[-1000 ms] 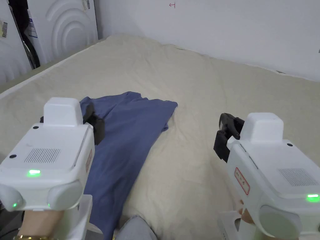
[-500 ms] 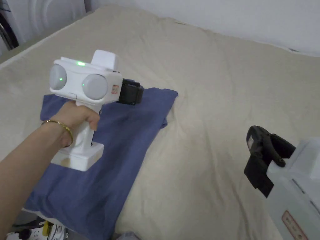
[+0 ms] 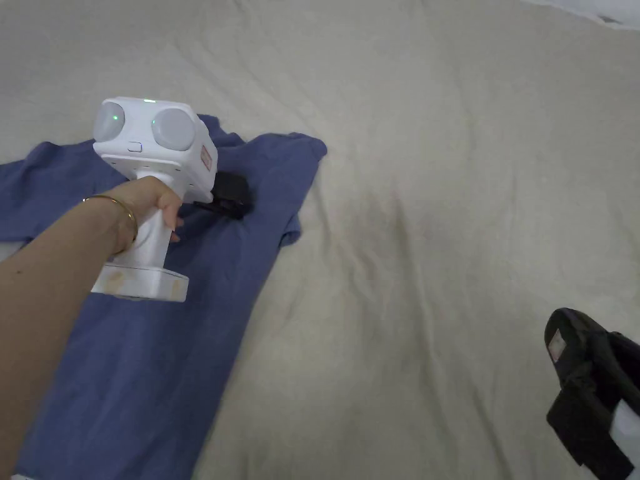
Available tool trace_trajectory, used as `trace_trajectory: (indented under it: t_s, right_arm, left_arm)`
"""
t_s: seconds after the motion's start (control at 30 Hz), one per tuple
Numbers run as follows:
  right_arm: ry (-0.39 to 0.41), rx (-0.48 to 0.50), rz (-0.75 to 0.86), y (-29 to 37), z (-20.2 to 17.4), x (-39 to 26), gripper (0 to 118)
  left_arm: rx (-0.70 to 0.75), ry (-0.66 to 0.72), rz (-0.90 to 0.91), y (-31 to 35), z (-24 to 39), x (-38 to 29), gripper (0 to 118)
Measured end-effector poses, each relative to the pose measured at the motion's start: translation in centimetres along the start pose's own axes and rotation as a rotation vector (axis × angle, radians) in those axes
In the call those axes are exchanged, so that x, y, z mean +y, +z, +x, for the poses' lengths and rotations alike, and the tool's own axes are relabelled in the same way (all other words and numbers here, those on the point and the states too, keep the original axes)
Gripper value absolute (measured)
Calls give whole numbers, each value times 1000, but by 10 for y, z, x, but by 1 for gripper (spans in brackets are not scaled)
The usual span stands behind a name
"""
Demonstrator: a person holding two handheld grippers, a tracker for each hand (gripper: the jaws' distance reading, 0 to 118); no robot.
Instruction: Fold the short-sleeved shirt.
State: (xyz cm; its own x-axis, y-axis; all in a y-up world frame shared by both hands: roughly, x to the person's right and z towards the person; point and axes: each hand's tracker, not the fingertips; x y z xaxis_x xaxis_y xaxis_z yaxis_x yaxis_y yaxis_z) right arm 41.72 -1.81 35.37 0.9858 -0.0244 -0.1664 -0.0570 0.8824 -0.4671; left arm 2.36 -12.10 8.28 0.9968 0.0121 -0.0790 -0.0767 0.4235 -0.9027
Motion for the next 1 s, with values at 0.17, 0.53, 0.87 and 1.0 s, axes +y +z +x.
trace_trajectory:
  t_s: [0.17, 0.53, 0.87, 1.0]
  right_arm:
    - [-22, -17, -7, 7, 4, -6, 2]
    - [-27, -67, 86, 39, 10, 4, 2]
    - [-32, -105, 228, 94, 21, 11, 2]
    - [-35, -141, 291, 113, 30, 17, 2]
  left_arm:
    - [122, -47, 76, 17, 9, -7, 0]
    - [59, 80, 366, 156, -5, -36, 0]
    - [-83, 24, 679, 376, 34, -48, 0]
    - [-105, -68, 859, 470, 72, -37, 0]
